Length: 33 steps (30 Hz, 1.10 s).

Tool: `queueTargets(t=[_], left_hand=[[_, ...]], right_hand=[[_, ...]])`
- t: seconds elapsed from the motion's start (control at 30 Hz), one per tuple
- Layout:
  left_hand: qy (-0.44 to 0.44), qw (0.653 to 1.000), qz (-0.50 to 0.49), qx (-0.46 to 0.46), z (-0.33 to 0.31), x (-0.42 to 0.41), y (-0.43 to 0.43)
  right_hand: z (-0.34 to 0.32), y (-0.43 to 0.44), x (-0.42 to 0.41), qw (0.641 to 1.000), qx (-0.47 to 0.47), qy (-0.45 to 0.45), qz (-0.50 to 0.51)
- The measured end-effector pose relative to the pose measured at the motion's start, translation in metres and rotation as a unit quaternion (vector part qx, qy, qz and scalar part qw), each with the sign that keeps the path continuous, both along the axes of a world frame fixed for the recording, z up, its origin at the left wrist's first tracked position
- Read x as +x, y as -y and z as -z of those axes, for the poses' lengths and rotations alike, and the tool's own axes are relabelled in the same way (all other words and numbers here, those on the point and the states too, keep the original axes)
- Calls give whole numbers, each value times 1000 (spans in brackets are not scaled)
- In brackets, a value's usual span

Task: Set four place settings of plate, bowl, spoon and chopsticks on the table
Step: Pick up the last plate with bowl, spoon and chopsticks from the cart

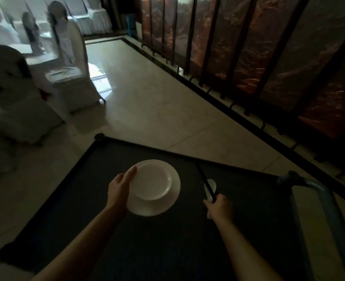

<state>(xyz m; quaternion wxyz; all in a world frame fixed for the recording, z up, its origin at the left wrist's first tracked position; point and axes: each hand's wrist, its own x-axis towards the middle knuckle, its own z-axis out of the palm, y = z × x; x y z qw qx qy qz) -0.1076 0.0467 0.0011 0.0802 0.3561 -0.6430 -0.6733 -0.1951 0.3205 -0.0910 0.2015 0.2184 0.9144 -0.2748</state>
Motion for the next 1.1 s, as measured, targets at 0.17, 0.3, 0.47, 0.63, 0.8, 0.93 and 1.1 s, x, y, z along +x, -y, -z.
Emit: queueTargets(t=[0.17, 0.3, 0.47, 0.63, 0.8, 0.93, 1.1], left_hand=[[4, 1000, -6, 8, 3, 8, 18], [2, 1000, 2, 25, 3, 10, 29], [-12, 999, 10, 32, 0, 7, 43], [-42, 999, 8, 31, -13, 13, 68], [-71, 997, -30, 20, -29, 31, 105], [-80, 995, -65, 7, -38, 54, 138], [-82, 989, -126, 4, -53, 90, 182]], right_hand=[[3, -8, -4, 1000, -22, -5, 19], [-13, 1, 5, 975, -199, -23, 93], [-72, 55, 29, 933, -344, -91, 44], [-125, 110, 51, 906, -407, -102, -59], [-145, 157, 61, 901, -413, -102, -92], [-151, 195, 65, 897, -413, -96, -122], [-161, 247, 70, 879, -425, -83, -199]])
